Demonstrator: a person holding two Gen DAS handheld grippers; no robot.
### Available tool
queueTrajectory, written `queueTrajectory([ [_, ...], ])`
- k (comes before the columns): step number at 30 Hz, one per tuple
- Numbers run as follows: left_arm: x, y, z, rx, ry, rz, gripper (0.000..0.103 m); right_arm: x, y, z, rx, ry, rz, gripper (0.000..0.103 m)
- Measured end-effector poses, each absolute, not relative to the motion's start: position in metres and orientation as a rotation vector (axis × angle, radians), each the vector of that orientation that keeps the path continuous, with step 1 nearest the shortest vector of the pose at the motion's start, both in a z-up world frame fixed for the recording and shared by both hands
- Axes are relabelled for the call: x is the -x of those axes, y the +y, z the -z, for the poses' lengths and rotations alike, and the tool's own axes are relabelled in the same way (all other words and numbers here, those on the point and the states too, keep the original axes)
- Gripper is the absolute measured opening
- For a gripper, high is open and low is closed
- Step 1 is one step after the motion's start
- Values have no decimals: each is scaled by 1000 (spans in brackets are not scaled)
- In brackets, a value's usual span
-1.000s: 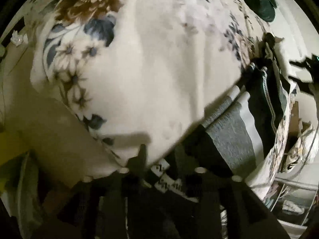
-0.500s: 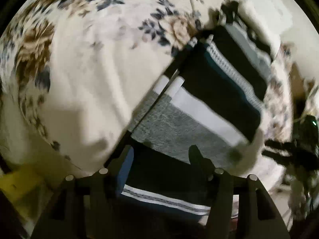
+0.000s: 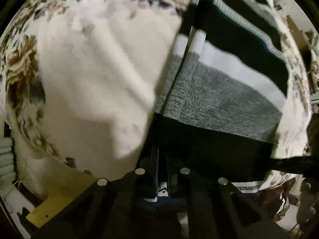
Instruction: Fold small clothes
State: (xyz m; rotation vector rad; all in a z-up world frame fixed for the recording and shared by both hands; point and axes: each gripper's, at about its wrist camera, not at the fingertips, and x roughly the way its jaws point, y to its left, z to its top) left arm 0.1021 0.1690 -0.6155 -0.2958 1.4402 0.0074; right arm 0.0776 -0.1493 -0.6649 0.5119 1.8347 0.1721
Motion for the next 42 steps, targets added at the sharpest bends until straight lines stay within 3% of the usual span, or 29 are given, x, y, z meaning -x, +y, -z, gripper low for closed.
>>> queueTrajectory([
  [1,-99,174,610,300,1425,0,4,-72,-142,666,-489,1839,-152,10],
  [2,-96,180,606,306,1415,8,3,-69,-137,663,-490,1828,-150,8],
  [10,-100,211,623,377,1499,118,8,-47,-121,664,-370,1847,-53,7],
  [13,-122,221,591,414,1482,133,9,-59,-118,649,-430,1850,-69,26],
  [14,-136,224,576,425,1450,147,15,-64,-122,639,-478,1824,-79,40],
  [16,-162,229,546,440,1366,187,41,-75,-129,620,-539,1764,-81,54],
  [17,-177,229,536,442,1329,195,62,-86,-136,604,-572,1715,-77,54],
  [18,-194,230,526,443,1282,199,64,-97,-142,594,-597,1681,-73,54],
  [24,-356,191,509,368,1126,221,64,-194,-175,553,-701,1466,-83,59],
  [30,-488,155,541,333,1173,210,64,-329,-197,546,-704,1346,-131,59],
  [34,-531,136,567,277,1208,214,62,-405,-216,547,-738,1292,-150,59],
  [35,-539,132,573,253,1204,207,52,-424,-224,548,-746,1285,-154,60],
  [36,-544,129,575,246,1200,211,20,-442,-231,550,-746,1284,-154,60],
  [37,-549,127,579,249,1206,219,10,-456,-234,551,-738,1286,-151,60],
  [39,-551,129,580,270,1192,224,9,-487,-224,562,-694,1317,-155,59],
  [40,-548,132,576,280,1166,219,8,-496,-219,568,-674,1325,-160,44],
  [41,-548,137,571,305,1150,221,8,-507,-216,569,-653,1320,-153,13],
  [42,-546,142,568,334,1137,221,8,-515,-215,569,-640,1315,-143,10],
])
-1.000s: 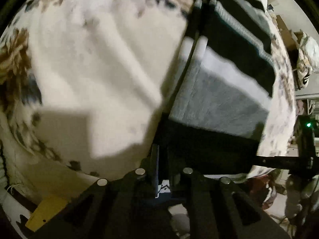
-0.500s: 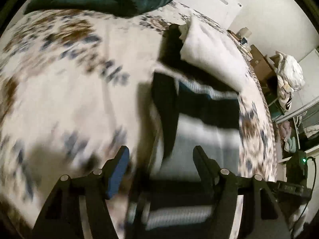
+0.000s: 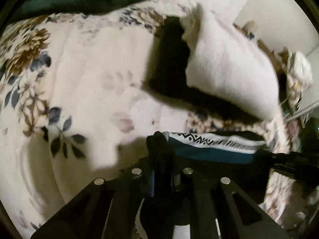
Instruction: Fold small clothes
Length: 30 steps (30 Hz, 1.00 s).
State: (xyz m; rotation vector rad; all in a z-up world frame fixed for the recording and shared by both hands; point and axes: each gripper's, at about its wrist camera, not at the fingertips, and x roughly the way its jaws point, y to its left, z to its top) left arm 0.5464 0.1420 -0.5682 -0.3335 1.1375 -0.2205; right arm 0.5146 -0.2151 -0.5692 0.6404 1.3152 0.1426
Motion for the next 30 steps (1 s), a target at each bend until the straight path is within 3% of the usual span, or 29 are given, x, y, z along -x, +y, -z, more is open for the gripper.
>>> queueTrajectory([
  [4,-556,166,582,426,1156,193,6,-518,-228,566,-670,1259,-76,6],
  [10,-559,183,593,485,1219,218,11,-540,-218,586,-635,1380,-42,11],
  [12,-550,187,582,465,1214,237,16,-538,-221,577,-639,1388,-71,31],
  [13,-540,189,573,448,1207,236,19,-532,-225,571,-660,1388,-105,51],
  [14,-531,191,567,439,1201,246,25,-521,-229,567,-674,1387,-124,60],
  [17,-487,200,550,440,1187,269,49,-481,-238,555,-714,1390,-168,66],
  [18,-474,204,549,446,1189,275,52,-463,-241,553,-730,1398,-180,67],
  [30,-277,208,567,347,1406,212,53,-228,-236,572,-714,1587,-104,67],
])
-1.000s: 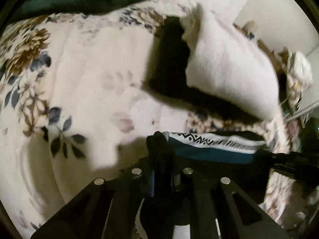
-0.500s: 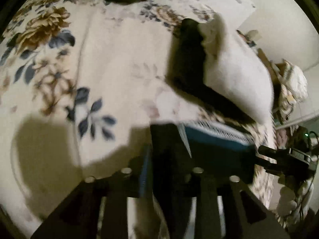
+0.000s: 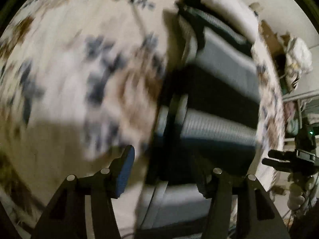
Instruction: Fold small clothes
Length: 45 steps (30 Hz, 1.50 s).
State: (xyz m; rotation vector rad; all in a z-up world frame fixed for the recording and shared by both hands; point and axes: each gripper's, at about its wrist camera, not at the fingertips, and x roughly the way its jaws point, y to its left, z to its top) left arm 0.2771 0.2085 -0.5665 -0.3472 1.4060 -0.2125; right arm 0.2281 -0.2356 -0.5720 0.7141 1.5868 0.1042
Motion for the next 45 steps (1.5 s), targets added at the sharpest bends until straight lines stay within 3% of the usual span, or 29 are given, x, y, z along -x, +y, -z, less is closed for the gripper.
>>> queueTrajectory([
  [11,-148,189,618,249,1591,196,50,-60,-179,646,-661,1817,-1,67],
  [13,-140,178,622,205,1574,193,11,-46,-169,663,-646,1843,-6,67],
  [14,-137,174,622,191,1568,191,7,-42,-164,668,-632,1849,-6,66],
  [15,-135,173,618,180,1543,181,7,-36,-161,673,-621,1847,-7,61],
  [17,-133,176,609,212,1513,167,6,-30,-150,675,-575,1824,1,24],
  [20,-129,181,594,228,1485,160,6,-29,-133,671,-583,1792,17,9],
  [28,-118,189,612,187,1513,215,7,-21,-94,672,-420,1790,1,9],
  [31,-118,198,608,263,1517,214,12,-22,-96,676,-452,1816,-21,11],
  [33,-117,212,603,319,1523,187,22,-26,-109,670,-516,1821,-41,26],
  [34,-115,218,601,354,1513,190,27,-24,-114,669,-546,1825,-51,41],
  [35,-114,223,602,390,1504,200,44,-21,-119,668,-587,1822,-62,51],
  [36,-113,224,606,405,1504,199,60,-17,-122,669,-618,1816,-70,52],
  [40,-116,222,629,456,1537,259,60,-4,-130,685,-704,1827,-85,52],
  [45,-118,184,634,309,1531,287,60,8,-123,711,-761,1832,-132,54],
])
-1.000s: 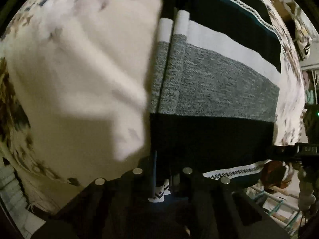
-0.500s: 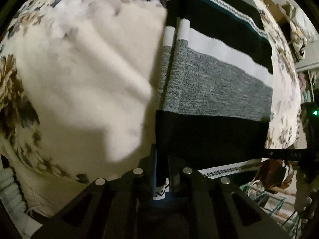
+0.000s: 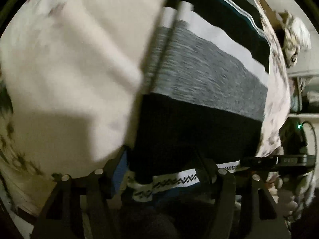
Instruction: Fold small clothes
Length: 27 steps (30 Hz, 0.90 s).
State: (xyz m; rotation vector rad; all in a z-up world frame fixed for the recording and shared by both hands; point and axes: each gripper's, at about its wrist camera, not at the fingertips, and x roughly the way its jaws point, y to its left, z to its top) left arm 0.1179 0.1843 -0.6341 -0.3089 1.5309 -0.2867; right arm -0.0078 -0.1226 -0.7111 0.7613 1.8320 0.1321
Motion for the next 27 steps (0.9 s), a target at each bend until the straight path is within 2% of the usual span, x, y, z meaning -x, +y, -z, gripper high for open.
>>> queueTrajectory([
  [2,-116,177,633,315,1514,279,60,9,-113,714,-781,1833,-122,56],
  [3,-114,177,632,327,1508,272,56,8,-112,714,-787,1828,-113,56],
  [4,-113,175,632,332,1506,258,45,10,-110,714,-796,1820,-102,54],
  [5,-113,174,632,332,1510,250,8,12,-110,714,-802,1816,-92,50],
  [6,-112,175,632,357,1516,260,9,14,-111,713,-822,1808,-79,45],
  [8,-110,177,627,368,1510,240,8,16,-112,712,-844,1800,-71,23],
  [10,-106,182,620,400,1508,240,8,18,-112,707,-882,1786,-77,14],
  [20,-121,204,538,589,1398,280,8,-8,-109,617,-931,1645,-212,12],
  [27,-204,202,488,662,1230,339,8,-71,-129,539,-979,1459,-259,12],
])
